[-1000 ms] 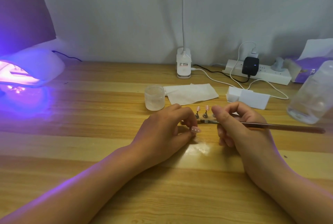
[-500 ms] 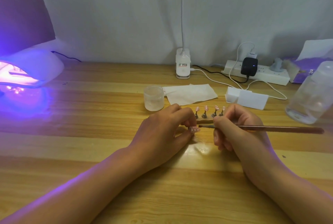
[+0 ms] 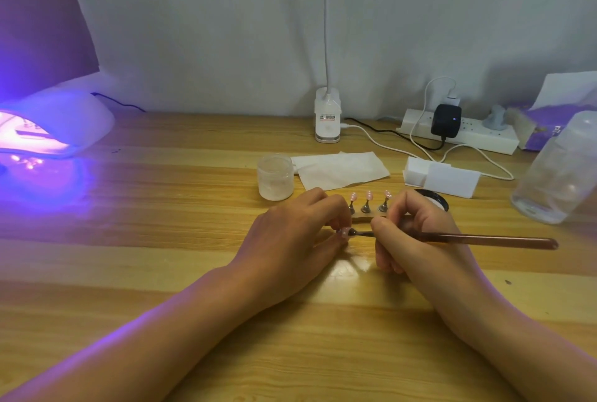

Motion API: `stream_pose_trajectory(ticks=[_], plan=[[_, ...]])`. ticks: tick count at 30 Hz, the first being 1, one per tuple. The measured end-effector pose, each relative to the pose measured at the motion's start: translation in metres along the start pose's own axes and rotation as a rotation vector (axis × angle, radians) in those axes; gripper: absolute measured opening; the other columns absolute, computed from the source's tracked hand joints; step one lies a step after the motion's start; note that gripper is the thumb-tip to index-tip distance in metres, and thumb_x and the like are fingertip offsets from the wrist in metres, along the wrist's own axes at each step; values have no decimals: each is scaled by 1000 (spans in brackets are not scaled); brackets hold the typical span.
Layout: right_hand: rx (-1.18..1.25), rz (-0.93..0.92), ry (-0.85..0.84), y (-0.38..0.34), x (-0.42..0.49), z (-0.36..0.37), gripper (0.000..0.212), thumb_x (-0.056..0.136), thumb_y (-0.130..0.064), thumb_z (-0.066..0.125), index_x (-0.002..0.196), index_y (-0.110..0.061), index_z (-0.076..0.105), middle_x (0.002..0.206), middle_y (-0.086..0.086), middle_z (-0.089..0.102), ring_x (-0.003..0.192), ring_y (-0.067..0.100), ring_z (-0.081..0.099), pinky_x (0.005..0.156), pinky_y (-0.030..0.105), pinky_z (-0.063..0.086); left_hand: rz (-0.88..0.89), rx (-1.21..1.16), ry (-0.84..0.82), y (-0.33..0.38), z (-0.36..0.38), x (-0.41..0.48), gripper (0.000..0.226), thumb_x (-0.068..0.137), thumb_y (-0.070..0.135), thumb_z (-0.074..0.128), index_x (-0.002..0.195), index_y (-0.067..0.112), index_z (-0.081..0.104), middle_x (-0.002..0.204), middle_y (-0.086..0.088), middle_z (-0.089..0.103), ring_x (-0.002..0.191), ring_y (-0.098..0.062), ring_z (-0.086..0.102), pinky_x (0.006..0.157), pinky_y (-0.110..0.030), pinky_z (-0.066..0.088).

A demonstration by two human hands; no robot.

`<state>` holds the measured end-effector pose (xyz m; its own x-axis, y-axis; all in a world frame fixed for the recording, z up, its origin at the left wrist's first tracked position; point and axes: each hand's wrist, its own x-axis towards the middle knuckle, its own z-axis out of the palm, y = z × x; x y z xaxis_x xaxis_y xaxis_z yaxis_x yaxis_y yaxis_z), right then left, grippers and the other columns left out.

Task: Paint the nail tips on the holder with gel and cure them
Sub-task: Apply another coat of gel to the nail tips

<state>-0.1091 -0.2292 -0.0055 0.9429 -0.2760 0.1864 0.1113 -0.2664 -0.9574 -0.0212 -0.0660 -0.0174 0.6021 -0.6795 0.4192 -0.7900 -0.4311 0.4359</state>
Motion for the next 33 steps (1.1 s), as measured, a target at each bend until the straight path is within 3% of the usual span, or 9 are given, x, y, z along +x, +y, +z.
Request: stream_pose_trajectory(ticks=[8,12,19,33], plan=[[93,10,80,2,1,-2,15,88,-10,60,79,-10,49,50,5,59,43,7,52,42,14,39,-18,-61,-3,-2,0,2,20,90,31,66,90,43,50,92,20,57,73,6,49,59,-22,36],[111,-12,-7,-2,0,0,16,90,-14,64,85,-10,49,60,6,68,48,4,58,46,15,44,-48,-115,-7,-4,1,2,10,87,34,68,93,34,60,91,19,60,71,4,50,60,-26,40],[24,-1,-70,-3,2,2,17,90,-16,65,87,-9,50,66,6,72,52,2,63,50,9,44,-75,-145,-16,-5,1,2,16,85,31,72,89,38,58,81,23,57,69,10,50,59,-22,34],[29,-2,48,1,1,3,18,91,-13,63,81,-11,48,55,5,64,44,5,55,42,14,40,-89,-168,-47,-4,-1,2,10,89,31,69,97,30,64,93,16,63,73,5,50,63,-26,39]])
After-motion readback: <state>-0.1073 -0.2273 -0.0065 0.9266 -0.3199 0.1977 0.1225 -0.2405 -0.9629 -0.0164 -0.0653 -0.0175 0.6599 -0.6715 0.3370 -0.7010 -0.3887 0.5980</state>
